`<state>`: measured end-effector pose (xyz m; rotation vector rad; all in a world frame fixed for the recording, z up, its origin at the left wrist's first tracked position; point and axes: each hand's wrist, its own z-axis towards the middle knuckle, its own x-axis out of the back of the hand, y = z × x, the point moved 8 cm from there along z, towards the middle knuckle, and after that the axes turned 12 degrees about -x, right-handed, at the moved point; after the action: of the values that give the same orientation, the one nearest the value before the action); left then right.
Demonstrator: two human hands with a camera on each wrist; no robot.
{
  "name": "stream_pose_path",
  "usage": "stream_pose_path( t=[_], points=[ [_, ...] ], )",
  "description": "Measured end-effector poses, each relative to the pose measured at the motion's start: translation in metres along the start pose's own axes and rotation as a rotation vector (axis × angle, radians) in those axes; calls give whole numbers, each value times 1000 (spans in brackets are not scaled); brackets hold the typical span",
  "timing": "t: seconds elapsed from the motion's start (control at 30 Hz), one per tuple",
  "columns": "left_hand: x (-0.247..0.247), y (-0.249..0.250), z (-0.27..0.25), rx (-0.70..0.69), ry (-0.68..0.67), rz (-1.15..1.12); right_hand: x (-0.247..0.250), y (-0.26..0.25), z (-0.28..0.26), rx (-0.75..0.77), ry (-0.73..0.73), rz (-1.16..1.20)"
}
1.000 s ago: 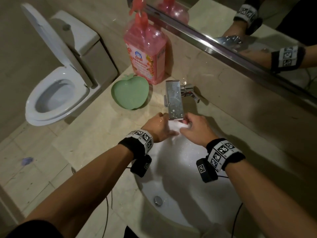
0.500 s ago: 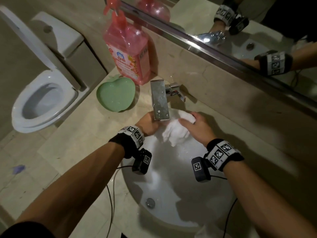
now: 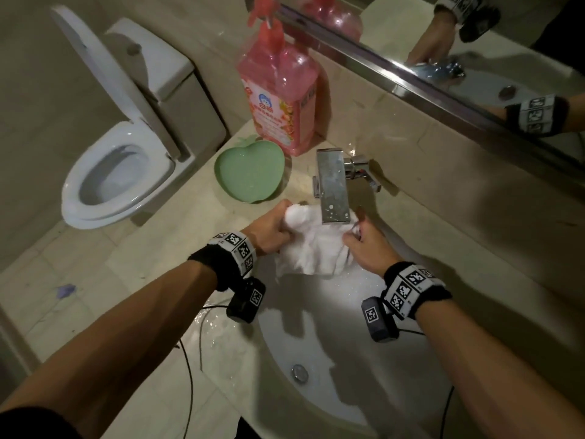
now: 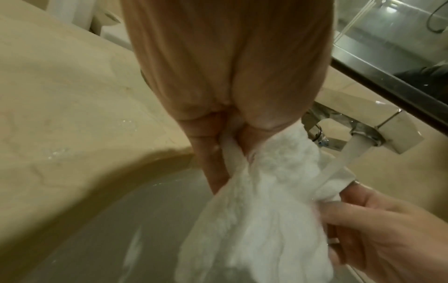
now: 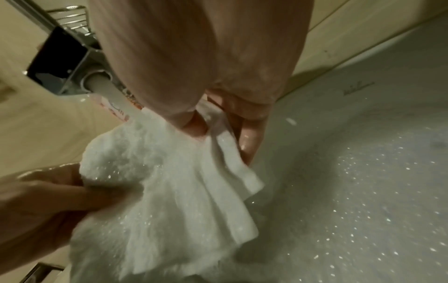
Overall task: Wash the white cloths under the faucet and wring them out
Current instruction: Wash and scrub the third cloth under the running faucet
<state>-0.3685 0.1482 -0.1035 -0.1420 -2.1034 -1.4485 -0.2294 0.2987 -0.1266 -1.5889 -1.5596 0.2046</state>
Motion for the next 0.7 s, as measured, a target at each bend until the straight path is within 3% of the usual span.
stream_pose_path(
  t=[0.13, 0.3, 0.43, 0.47, 0.6, 0.7],
  points=[
    [5, -9, -5, 55, 62, -24, 0, -15, -2, 79, 11, -48],
    [-12, -6, -10, 100, -44, -321, 15, -13, -4, 73, 54, -120],
    [-35, -2, -8, 268, -114, -586, 29, -16, -11, 118, 34, -93],
    [-39, 0, -3, 264, -119, -576, 31, -19, -13, 134, 23, -80],
    [-54, 4, 22, 181, -225, -77, 34, -24, -22, 171, -42, -119],
    [-64, 5, 36, 176, -206, 82, 33, -18, -28, 147, -115, -179]
  ],
)
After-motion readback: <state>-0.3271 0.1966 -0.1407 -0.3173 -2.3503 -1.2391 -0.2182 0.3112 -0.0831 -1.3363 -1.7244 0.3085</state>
